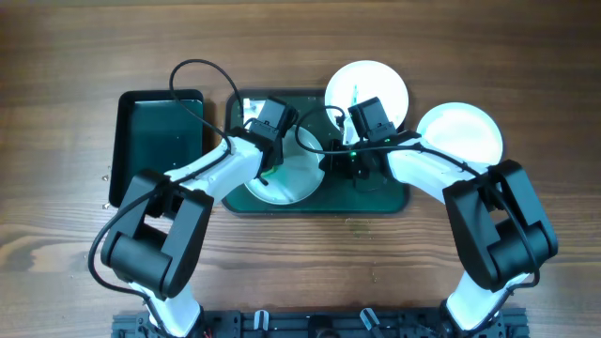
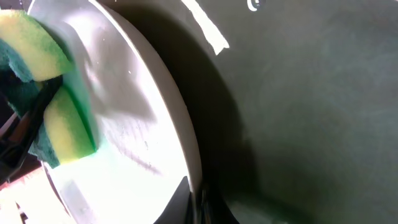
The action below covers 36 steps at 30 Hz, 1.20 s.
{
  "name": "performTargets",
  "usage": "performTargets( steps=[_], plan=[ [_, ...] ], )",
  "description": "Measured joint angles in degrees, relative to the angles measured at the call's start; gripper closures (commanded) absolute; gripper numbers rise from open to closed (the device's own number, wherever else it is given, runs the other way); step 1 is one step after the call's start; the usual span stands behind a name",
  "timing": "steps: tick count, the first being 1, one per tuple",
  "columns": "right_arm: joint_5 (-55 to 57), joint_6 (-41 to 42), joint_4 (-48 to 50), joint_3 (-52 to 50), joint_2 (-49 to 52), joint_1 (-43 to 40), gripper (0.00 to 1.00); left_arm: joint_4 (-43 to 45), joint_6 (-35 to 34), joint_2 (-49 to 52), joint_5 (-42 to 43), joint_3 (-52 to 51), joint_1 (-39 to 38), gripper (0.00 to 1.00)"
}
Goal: Clean dirty plates on tray and stack at the side
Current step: 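Scrub the held plate with the sponge in the left gripper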
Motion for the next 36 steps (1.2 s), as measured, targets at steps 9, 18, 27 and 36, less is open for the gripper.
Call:
performTargets(
  steps=[9, 18, 27, 36],
  plan=[
    [0.02, -0.20, -0.42, 0.00, 0.02, -0.13, 0.96, -0.68, 17.05, -0.42, 36.44, 0.11, -0.22, 0.96],
    [0.02, -0.20, -0.42, 0.00, 0.02, -0.17, 0.96, 12.81, 13.68, 0.74, 27.67, -1.05, -0.74, 0.96],
    [0.00, -0.20, -0.37, 0.00, 0.02, -0.17, 0.96, 4.11, 2.01, 0.94, -0.35, 0.13, -1.14, 0.96],
    [-0.02, -0.68, -0.44, 0.00, 0.02, -0.17, 0.95, -5.11, 9.29, -1.11, 21.33, 1.16, 0.24, 0.96]
  ],
)
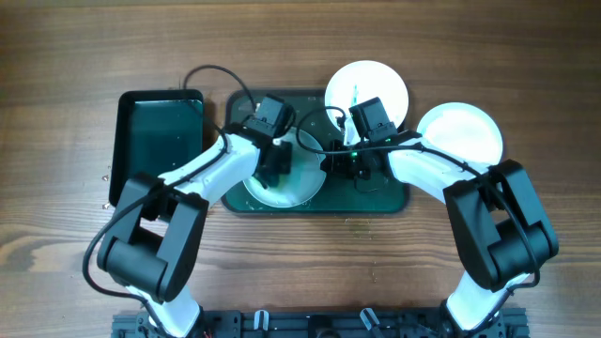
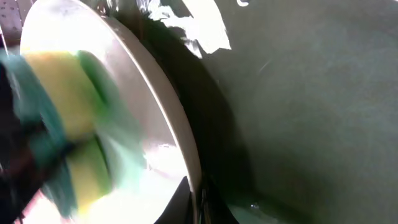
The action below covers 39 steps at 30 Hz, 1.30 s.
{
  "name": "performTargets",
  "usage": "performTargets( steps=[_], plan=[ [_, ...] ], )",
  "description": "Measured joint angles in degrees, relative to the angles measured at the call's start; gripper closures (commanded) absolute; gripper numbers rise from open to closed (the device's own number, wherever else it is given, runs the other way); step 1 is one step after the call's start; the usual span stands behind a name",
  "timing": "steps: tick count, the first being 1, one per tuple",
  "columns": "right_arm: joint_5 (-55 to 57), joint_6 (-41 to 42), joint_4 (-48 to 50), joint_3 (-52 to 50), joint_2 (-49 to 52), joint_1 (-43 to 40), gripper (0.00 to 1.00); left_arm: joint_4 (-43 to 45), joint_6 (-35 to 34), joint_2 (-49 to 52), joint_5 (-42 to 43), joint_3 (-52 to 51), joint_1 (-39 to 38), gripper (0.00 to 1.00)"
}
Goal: Clean dirty plates on tray and stack at the side
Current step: 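Scrub the held plate with the sponge in the left gripper, then lift cleaned plate with right gripper toward the right side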
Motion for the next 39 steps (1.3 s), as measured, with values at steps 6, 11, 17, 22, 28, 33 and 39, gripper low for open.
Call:
performTargets(
  steps=[6, 11, 17, 22, 28, 33, 39],
  plan=[
    [0.02, -0.17, -0.02, 0.00, 0.00, 0.00, 0.96, 2.93, 5.97, 1.16, 21.11, -1.18, -0.37, 0.96],
    [0.02, -0.17, -0.02, 0.00, 0.00, 0.00, 0.96, 12.98, 6.05, 1.53, 16.15, -2.14, -0.70, 0.96],
    [0.02, -0.17, 0.04, 0.00, 0.00, 0.00, 0.96, 19.91, -2.08, 2.23, -6.91, -2.23, -0.24, 0.96],
    [0.02, -0.17, 0.11, 0.00, 0.00, 0.00, 0.96, 14.19, -5.01, 1.84, -12.81, -1.64, 1.01, 0.96],
    [-0.90, -0.39, 0.20, 0.00, 0.00, 0.13, 0.96, 0.70, -9.03, -1.27, -12.24, -1.29, 3.41, 0.96],
    [-1.25, -0.33, 0.15, 0.00, 0.00, 0.13, 0.96, -5.09, -9.86, -4.57, -5.79, -0.94, 7.26, 0.96],
    [0.24, 0.94, -1.18, 0.00, -0.02, -0.04, 0.96, -6.91, -10.10, -8.96, -2.51, 0.87, 12.22, 0.96]
  ],
)
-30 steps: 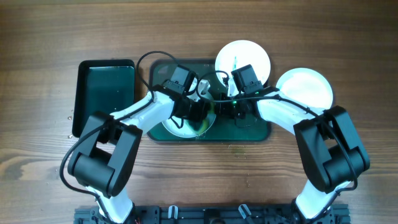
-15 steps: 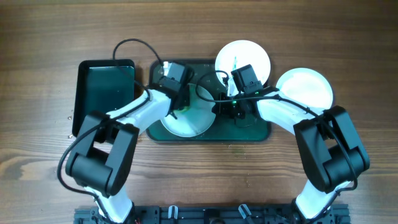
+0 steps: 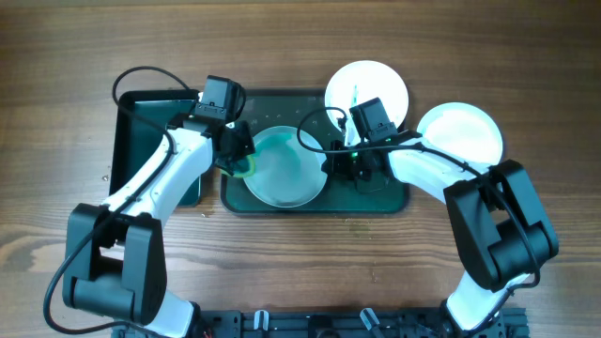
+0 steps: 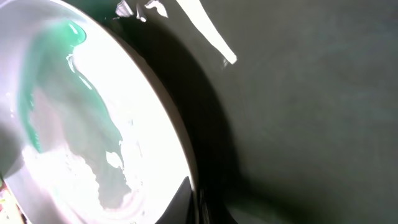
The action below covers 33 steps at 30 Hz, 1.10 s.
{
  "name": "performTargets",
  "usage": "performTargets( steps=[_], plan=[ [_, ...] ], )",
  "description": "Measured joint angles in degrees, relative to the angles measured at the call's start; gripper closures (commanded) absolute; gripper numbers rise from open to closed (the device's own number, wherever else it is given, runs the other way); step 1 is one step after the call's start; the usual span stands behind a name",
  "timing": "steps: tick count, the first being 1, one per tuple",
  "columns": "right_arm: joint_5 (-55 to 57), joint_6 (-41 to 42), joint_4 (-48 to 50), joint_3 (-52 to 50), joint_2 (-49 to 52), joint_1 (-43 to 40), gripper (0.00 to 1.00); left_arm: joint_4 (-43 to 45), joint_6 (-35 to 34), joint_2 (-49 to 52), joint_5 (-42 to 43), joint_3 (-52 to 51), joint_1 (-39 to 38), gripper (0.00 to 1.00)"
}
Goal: Clean dirty plates on tray and stack at the side
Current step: 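Lift cleaned plate with right gripper toward the right side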
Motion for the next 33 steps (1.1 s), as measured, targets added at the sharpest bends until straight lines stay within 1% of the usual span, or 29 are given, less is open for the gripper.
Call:
performTargets(
  steps=[3, 6, 13, 23, 29, 33],
  plan=[
    [2.05, 0.26, -3.15, 0.42, -0.81, 0.00, 0.95, -0.26, 0.02, 0.00, 0.00, 0.00, 0.33, 0.96],
    [7.39, 0.22, -7.10, 0.44, -3.21, 0.52, 0.96, -0.35, 0.02, 0.00, 0.02, 0.00, 0.33, 0.96],
    [28.33, 0.15, -16.20, 0.55, -14.38, 7.54, 0.96, -0.42, 0.00, 0.00, 0.20, 0.00, 0.33, 0.96],
    [55.98, -0.26, -22.25, 1.36, -20.63, 16.79, 0.96, -0.42, 0.02, 0.00, 0.22, 0.00, 0.33, 0.96],
    [74.82, -7.19, -21.99, 4.98, -20.68, 23.93, 0.96, -0.42, 0.02, 0.00, 0.22, 0.00, 0.33, 0.96],
    [87.84, -14.56, -19.15, 5.05, -20.70, 28.59, 0.96, -0.42, 0.00, 0.00, 0.22, 0.00, 0.33, 0.96]
  ],
)
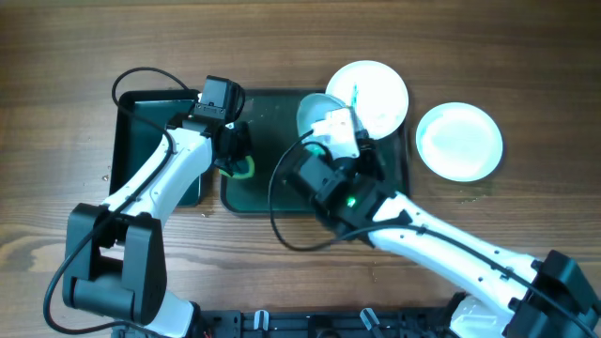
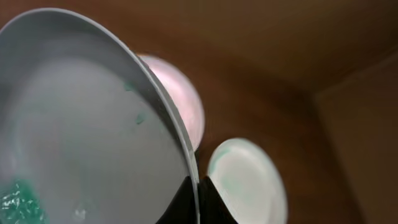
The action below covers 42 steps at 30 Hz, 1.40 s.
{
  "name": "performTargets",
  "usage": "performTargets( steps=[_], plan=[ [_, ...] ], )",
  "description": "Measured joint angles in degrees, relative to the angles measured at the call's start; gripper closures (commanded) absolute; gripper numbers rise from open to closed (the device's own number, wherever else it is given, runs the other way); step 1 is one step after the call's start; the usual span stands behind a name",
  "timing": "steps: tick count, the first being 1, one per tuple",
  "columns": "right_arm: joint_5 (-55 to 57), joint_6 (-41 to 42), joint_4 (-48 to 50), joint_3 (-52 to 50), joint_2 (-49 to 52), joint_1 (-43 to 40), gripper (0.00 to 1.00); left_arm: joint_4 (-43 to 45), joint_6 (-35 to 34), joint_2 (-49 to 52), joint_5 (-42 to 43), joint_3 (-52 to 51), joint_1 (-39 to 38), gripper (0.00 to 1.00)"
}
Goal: Clean dirty plates on tray and stack at the side
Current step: 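Lift cleaned plate with right gripper toward the right side, then lower plate onto the clean plate right of tray and release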
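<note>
My right gripper (image 2: 198, 190) is shut on the rim of a white plate (image 2: 81, 118) and holds it tilted in the air. Green smears show low on the plate's face. From overhead only the edge of this plate (image 1: 313, 111) peeks out behind the raised right arm, above the dark green tray (image 1: 268, 117). At the tray's left edge my left gripper (image 1: 235, 150) is shut on the yellow-green sponge (image 1: 246, 170). Another white plate (image 1: 376, 86) lies at the tray's back right corner. A further white plate (image 1: 460, 141) rests on the table to the right.
A black tray (image 1: 155, 141) lies left of the green tray, under the left arm. The right arm stretches across the green tray's front half, high and close to the overhead camera. Bare wooden table (image 1: 526, 75) surrounds everything.
My right gripper has lifted the plate off the green tray and now holds it in the air over the tray's back part. The left arm and sponge have not moved.
First my right gripper held the plate tilted on the tray while my left pressed the sponge against its face, and the sponge was still on it at the following moment. Then the left arm stood at the tray's left edge. Now the plate is raised.
</note>
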Motion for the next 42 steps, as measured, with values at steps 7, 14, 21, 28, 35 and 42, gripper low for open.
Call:
performTargets(
  steps=[7, 14, 21, 28, 35, 42],
  plan=[
    [18.05, -17.66, 17.77, 0.33, -0.20, 5.29, 0.96, -0.02, 0.02, 0.00, 0.02, 0.00, 0.00, 0.96],
    [20.61, -24.46, 19.67, 0.33, -0.26, 5.29, 0.96, 0.00, 0.00, 0.00, 0.04, 0.00, 0.00, 0.96],
    [-0.81, -0.96, -2.73, 0.96, -0.37, 1.03, 0.96, 0.00, 0.00, 0.00, 0.20, 0.00, 0.00, 0.96],
    [-43.60, 10.99, -3.78, 0.96, -3.06, -24.83, 0.96, 0.00, 0.00, 0.00, 0.20, 0.00, 0.00, 0.96],
    [-65.00, 10.73, -8.90, 0.96, -5.27, -56.57, 0.96, 0.00, 0.00, 0.00, 0.20, 0.00, 0.00, 0.96],
    [-58.38, 10.47, -6.49, -4.00, -5.29, -75.69, 0.96, -0.02, 0.00, 0.00, 0.20, 0.00, 0.00, 0.96]
  ],
)
